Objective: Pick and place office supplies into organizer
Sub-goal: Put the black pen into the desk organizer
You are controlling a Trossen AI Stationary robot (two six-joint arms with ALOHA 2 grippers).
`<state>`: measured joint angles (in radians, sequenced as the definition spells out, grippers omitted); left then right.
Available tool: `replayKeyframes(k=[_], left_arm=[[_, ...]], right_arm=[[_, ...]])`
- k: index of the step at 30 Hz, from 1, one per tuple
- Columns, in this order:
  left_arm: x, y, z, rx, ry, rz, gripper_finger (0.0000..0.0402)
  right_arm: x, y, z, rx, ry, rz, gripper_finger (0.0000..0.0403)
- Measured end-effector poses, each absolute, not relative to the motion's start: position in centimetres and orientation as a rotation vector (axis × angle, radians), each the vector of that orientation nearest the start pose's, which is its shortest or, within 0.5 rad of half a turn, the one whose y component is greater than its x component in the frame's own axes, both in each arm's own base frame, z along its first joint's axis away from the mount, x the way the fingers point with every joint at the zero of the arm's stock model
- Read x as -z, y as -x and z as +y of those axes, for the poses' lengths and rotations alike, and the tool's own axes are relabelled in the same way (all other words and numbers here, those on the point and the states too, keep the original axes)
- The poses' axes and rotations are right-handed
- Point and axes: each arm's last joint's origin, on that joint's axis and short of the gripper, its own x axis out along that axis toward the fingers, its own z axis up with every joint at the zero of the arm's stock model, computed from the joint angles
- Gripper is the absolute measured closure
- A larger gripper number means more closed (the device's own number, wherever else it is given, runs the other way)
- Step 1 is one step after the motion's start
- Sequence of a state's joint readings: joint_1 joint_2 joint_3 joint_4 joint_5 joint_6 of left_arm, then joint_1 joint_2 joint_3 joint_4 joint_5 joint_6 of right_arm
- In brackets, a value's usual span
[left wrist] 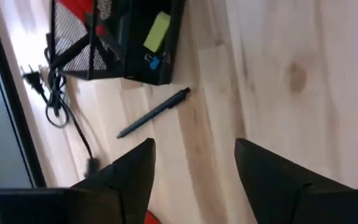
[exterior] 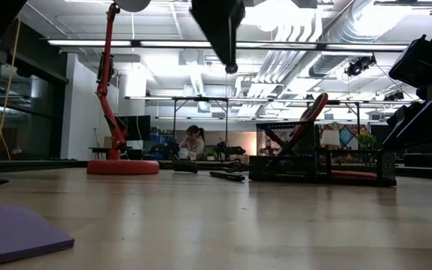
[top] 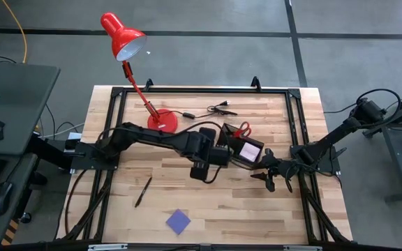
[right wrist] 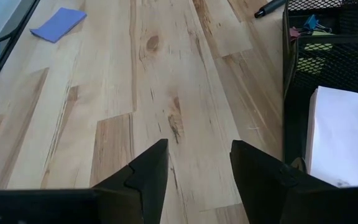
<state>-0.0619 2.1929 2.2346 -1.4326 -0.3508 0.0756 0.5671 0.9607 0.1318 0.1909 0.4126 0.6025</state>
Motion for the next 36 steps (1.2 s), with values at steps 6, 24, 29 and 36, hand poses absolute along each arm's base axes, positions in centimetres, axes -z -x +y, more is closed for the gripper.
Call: replayKeyframes(k=[6, 24, 29, 36], left_arm=[[-26.1, -44.2, 0.4, -0.13, -0.443, 1.37, 0.02], [-20.9, -34.6, 3.2, -0.083, -0.358, 0.621, 0.0201], [-19.1, -31.8, 5.2, -0.048, -0.226, 0.506, 0.0203], [-17.6, -30.3, 9.7, -0.003, 0.056, 0.539, 0.0202]], right_arm=[[-12.4, -13.6, 7.3, 0.025, -0.285, 0.582, 0.0233], [-12.3, -13.5, 7.3, 0.029, -0.278, 0.593, 0.0245], [-12.2, -13.6, 7.3, 0.029, -0.277, 0.594, 0.0247], [-12.3, -13.6, 7.3, 0.028, -0.278, 0.593, 0.024]])
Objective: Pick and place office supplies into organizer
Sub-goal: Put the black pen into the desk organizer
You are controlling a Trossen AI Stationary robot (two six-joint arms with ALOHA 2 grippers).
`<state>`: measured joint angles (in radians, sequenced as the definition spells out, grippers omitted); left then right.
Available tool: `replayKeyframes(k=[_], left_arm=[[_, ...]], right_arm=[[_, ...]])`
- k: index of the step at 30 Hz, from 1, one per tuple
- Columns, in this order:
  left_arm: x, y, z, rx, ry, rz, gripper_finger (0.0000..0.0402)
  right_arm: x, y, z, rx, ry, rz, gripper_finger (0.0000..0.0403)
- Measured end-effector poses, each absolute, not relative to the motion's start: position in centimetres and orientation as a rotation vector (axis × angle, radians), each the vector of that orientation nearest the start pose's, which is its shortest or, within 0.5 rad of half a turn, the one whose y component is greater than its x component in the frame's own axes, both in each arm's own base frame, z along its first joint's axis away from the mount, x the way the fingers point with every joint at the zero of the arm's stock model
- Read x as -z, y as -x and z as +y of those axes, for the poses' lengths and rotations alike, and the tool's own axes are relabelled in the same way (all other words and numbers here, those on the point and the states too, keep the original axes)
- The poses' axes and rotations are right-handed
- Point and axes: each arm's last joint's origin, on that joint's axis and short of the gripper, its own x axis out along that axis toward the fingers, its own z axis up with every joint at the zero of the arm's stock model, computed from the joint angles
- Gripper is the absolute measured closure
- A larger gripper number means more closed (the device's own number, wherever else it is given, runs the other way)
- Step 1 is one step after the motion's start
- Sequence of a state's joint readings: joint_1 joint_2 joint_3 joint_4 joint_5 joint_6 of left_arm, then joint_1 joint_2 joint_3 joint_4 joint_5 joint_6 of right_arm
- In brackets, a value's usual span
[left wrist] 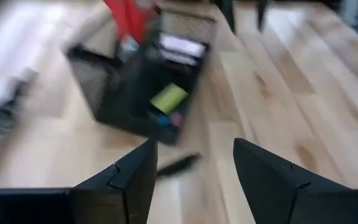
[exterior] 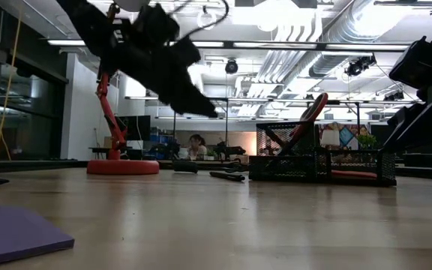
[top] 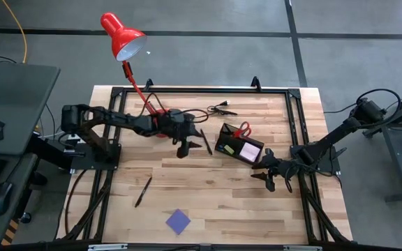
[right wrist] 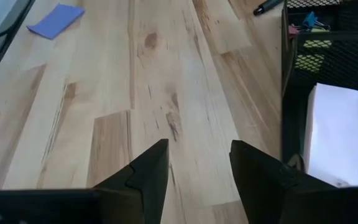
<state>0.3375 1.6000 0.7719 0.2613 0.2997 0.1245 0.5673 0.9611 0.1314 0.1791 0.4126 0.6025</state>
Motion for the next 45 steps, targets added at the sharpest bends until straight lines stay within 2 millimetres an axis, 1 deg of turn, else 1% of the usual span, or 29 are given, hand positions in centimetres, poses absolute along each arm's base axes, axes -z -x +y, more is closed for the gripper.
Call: replayKeyframes(k=[2, 5, 9, 14, 17, 19, 21, 25, 27, 32, 34, 37, 45], left_arm=[[-17.1, -29.9, 10.8, 0.075, 0.091, 0.541, 0.0202], [-16.3, -29.5, 12.3, 0.162, 0.08, 0.525, 0.0202], [-15.0, -29.0, 14.0, 0.145, 0.137, 0.55, 0.0202], [-13.4, -28.4, 14.9, 0.105, 0.288, 0.62, 0.0202], [-12.8, -28.2, 14.8, 0.147, 0.357, 0.687, 0.0202], [-12.8, -28.1, 14.5, 0.202, 0.359, 0.693, 0.0202], [-13.1, -28.5, 14.1, 0.285, 0.286, 0.647, 0.0202], [-13.6, -28.8, 14.0, 0.418, 0.108, 0.533, 0.0202], [-13.7, -28.9, 14.0, 0.437, 0.07, 0.51, 0.0202], [-13.8, -29.6, 12.8, 0.467, 0.043, 0.506, 0.0204], [-14.0, -29.9, 12.8, 0.471, 0.019, 0.477, 0.0209], [-14.2, -30.0, 12.8, 0.45, 0.006, 0.48, 0.0219], [-14.4, -30.8, 11.5, 0.468, -0.038, 0.465, 0.0241]], right_arm=[[-12.2, -13.6, 7.3, 0.029, -0.278, 0.594, 0.0239], [-12.2, -13.6, 7.3, 0.029, -0.277, 0.594, 0.0242], [-12.2, -13.6, 7.3, 0.029, -0.277, 0.594, 0.0247], [-12.2, -13.6, 7.3, 0.029, -0.277, 0.594, 0.0244], [-12.2, -13.6, 7.3, 0.028, -0.277, 0.594, 0.024], [-12.2, -13.6, 7.3, 0.029, -0.277, 0.594, 0.0237], [-12.3, -13.6, 7.3, 0.028, -0.278, 0.593, 0.0236], [-12.2, -13.6, 7.3, 0.028, -0.277, 0.594, 0.0235], [-12.2, -13.6, 7.3, 0.029, -0.277, 0.594, 0.0235], [-12.2, -13.6, 7.3, 0.029, -0.277, 0.594, 0.0235], [-12.2, -13.6, 7.3, 0.028, -0.278, 0.594, 0.0235], [-12.2, -13.6, 7.3, 0.029, -0.277, 0.594, 0.0235], [-12.2, -13.6, 7.3, 0.029, -0.277, 0.594, 0.0235]])
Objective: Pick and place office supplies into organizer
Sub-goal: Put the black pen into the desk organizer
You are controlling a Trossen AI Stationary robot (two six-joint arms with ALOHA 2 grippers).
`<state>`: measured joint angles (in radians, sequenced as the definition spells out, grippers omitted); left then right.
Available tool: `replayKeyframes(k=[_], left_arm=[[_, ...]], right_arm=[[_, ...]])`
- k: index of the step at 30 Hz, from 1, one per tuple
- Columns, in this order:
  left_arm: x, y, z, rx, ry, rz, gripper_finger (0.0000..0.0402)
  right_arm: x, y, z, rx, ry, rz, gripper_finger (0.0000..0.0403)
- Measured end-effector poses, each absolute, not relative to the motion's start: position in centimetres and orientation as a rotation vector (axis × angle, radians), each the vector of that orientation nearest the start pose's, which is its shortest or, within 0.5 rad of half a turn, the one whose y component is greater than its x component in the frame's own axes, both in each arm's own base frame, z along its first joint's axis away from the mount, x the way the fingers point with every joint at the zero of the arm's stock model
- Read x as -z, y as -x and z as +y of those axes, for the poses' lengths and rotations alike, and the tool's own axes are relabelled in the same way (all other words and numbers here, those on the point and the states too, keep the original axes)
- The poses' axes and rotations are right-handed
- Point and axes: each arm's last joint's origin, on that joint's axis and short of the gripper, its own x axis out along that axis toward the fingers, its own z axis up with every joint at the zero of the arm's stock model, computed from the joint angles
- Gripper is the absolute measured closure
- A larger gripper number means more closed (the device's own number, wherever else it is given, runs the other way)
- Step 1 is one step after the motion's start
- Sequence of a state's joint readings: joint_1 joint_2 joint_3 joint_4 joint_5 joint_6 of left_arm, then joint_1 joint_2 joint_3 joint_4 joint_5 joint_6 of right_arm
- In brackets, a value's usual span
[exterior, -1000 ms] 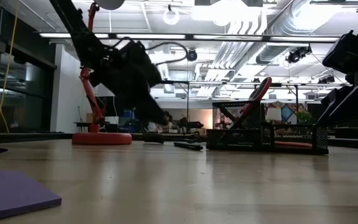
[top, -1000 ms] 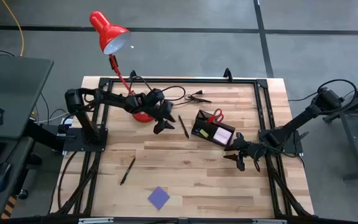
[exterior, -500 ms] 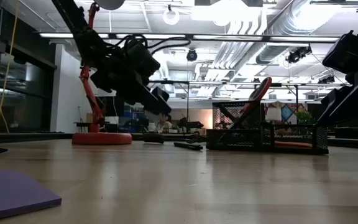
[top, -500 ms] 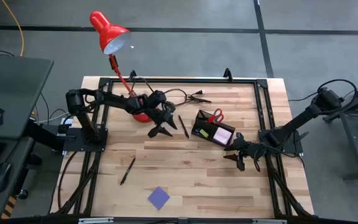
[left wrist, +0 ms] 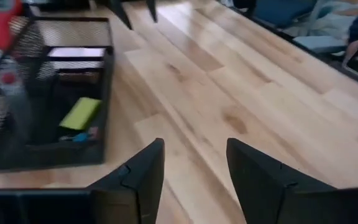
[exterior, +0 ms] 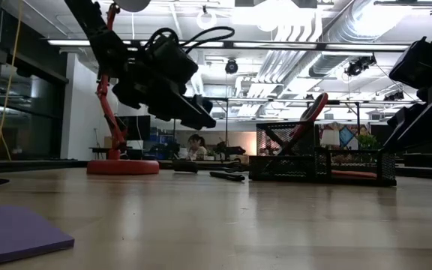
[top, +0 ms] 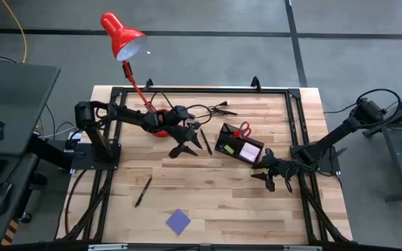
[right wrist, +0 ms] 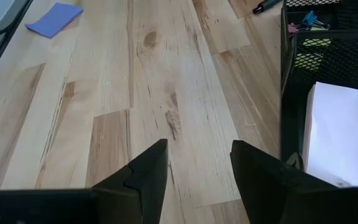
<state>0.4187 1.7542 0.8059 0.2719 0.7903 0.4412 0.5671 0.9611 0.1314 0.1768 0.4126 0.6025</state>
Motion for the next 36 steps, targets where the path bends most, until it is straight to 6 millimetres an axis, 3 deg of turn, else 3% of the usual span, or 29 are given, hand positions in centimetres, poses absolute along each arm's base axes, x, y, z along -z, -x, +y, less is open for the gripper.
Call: replayKeyframes(k=[6, 16, 22, 29, 33, 36], left_arm=[[-14.5, -31.3, 10.7, 0.422, 0.027, 0.488, 0.0251], [-15.5, -32.8, 9.4, 0.143, 0.612, 0.495, 0.0285], [-16.9, -34.1, 7.5, 0.062, 0.801, 0.362, 0.0321], [-15.6, -34.0, 5.8, -0.252, 1.093, 0.433, 0.0361], [-14.9, -33.6, 5.6, -0.425, 1.359, 0.435, 0.0385], [-14.5, -33.4, 5.7, -0.509, 1.433, 0.433, 0.0399]], right_arm=[[-12.2, -13.6, 7.3, 0.029, -0.277, 0.594, 0.0236], [-12.2, -13.6, 7.3, 0.029, -0.277, 0.595, 0.0233], [-12.2, -13.6, 7.3, 0.029, -0.277, 0.594, 0.0238], [-12.2, -13.6, 7.3, 0.029, -0.277, 0.594, 0.0235], [-12.2, -13.6, 7.3, 0.028, -0.277, 0.594, 0.0235], [-12.2, -13.6, 7.3, 0.029, -0.277, 0.594, 0.0235]])
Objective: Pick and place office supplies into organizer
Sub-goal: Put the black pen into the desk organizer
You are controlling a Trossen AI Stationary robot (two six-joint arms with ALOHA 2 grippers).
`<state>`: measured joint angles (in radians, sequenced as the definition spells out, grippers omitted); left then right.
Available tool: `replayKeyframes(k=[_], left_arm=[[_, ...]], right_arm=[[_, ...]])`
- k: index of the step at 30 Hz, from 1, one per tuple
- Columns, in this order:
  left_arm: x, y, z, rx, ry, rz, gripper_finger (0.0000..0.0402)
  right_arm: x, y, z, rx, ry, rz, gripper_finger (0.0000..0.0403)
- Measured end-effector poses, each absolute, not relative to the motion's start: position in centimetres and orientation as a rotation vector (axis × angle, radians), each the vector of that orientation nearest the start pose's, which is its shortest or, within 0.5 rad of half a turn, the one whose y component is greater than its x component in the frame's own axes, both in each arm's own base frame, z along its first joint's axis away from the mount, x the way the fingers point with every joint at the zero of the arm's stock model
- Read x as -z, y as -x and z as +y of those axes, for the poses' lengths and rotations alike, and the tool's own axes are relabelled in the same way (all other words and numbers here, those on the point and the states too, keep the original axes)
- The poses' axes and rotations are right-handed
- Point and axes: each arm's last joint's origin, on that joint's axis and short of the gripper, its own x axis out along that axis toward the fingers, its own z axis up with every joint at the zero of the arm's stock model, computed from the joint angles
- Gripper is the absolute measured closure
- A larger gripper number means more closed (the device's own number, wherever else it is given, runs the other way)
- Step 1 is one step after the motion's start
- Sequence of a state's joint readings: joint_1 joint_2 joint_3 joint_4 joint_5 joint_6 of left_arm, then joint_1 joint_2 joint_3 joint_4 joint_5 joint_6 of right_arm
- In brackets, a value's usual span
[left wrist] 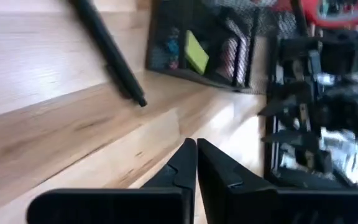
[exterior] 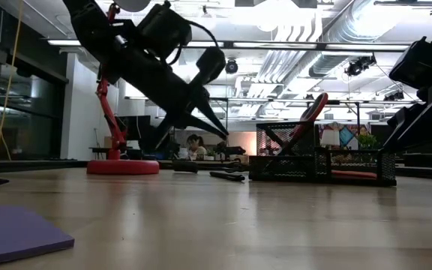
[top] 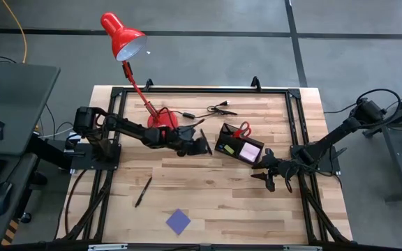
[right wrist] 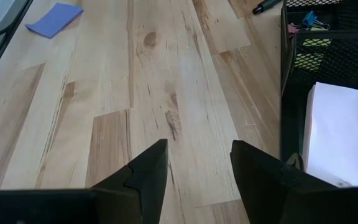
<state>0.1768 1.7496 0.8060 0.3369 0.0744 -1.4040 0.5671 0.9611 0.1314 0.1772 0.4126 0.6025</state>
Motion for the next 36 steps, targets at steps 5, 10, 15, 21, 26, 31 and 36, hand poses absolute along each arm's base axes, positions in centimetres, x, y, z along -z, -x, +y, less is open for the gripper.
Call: replayKeyframes(k=[5, 10, 15, 21, 26, 31, 36], left_arm=[[-14.7, -33.7, 4.7, -0.485, 1.438, 0.427, 0.0385], [-14.7, -33.8, 2.1, -0.688, 1.284, 0.249, 0.037], [-15.1, -33.3, -0.5, -0.925, 1.129, -0.048, 0.0365], [-16.9, -34.0, -3.1, -0.951, 1.061, -0.188, 0.0364], [-19.7, -35.8, -3.6, -0.825, 1.264, -0.323, 0.0364], [-21.7, -36.9, -4.0, -0.803, 1.186, -0.263, 0.0364], [-21.3, -37.5, -4.5, -0.868, 1.156, -0.206, 0.0364]], right_arm=[[-12.2, -13.6, 7.3, 0.029, -0.278, 0.594, 0.0236], [-12.2, -13.6, 7.3, 0.028, -0.277, 0.594, 0.0236], [-12.2, -13.6, 7.3, 0.029, -0.277, 0.594, 0.0233], [-12.2, -13.6, 7.3, 0.029, -0.277, 0.594, 0.0239], [-12.2, -13.6, 7.3, 0.029, -0.277, 0.594, 0.0244], [-12.2, -13.6, 7.3, 0.028, -0.278, 0.594, 0.0242], [-12.2, -13.6, 7.3, 0.029, -0.277, 0.594, 0.0237]])
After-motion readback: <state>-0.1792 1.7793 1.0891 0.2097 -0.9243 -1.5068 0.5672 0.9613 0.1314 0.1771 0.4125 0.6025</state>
